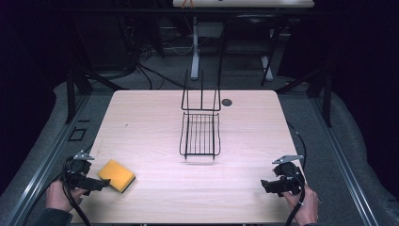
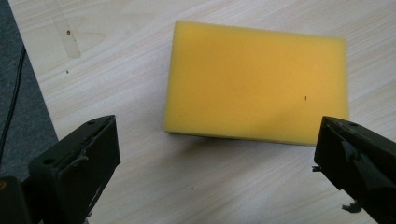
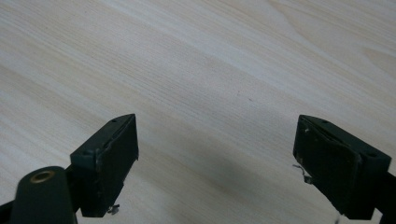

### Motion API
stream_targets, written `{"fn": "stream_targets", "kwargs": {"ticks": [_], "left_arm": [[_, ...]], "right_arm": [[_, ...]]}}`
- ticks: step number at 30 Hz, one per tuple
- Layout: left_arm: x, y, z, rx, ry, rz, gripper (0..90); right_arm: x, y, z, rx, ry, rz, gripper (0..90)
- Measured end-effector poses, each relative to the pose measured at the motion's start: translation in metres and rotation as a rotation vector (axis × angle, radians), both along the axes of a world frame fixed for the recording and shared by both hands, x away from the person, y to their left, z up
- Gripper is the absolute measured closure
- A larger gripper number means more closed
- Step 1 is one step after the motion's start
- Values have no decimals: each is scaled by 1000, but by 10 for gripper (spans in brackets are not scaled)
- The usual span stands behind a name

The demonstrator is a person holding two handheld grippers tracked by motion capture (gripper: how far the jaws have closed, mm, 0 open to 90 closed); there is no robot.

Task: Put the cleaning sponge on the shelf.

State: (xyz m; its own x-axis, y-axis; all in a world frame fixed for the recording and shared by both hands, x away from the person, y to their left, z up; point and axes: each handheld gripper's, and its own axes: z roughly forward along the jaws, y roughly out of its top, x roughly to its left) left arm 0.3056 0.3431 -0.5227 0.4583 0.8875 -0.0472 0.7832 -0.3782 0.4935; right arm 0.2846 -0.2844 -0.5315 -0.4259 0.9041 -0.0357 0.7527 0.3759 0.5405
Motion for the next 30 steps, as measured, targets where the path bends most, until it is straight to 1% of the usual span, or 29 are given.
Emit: {"fn": "stream_targets", "kwargs": {"ticks": [1,5,7,11,14,17,18,20,22,24,26,28,29,30], "left_arm": [[0,0,0,-1,0,1,4],[3,-2,3,-8,-6,2,4],[5,-3,5,-12,-11,-5,4],[10,-6,7,-28,-21,10,3],[15,-9,9,-36,-19,15,3],[19,-11,8,-37,-17,16,4],[22,-12,6,-30,-10,21,6],[26,-12,3,-27,-9,27,36],[28,-11,1,-36,0,32,69],[29,-10,-1,-41,4,32,134],[30,-9,-3,-39,11,44,167],[32,-6,-6,-45,16,45,247],[32,-6,-6,-45,16,45,270],[32,-6,-9,-42,23,60,295]], "right_arm": [[0,0,0,-6,-1,4,137],[0,1,1,1,6,9,139],[0,2,0,1,0,10,139],[1,5,0,4,1,18,141],[2,6,1,7,-1,25,142],[2,7,1,11,2,28,142],[2,8,0,8,2,31,142],[2,8,0,8,10,36,142],[3,8,0,12,9,37,142],[3,8,0,10,5,38,142],[3,8,-1,13,6,39,143],[3,9,-1,15,5,41,142],[3,9,-1,15,5,41,142],[3,9,0,18,6,41,143]]}}
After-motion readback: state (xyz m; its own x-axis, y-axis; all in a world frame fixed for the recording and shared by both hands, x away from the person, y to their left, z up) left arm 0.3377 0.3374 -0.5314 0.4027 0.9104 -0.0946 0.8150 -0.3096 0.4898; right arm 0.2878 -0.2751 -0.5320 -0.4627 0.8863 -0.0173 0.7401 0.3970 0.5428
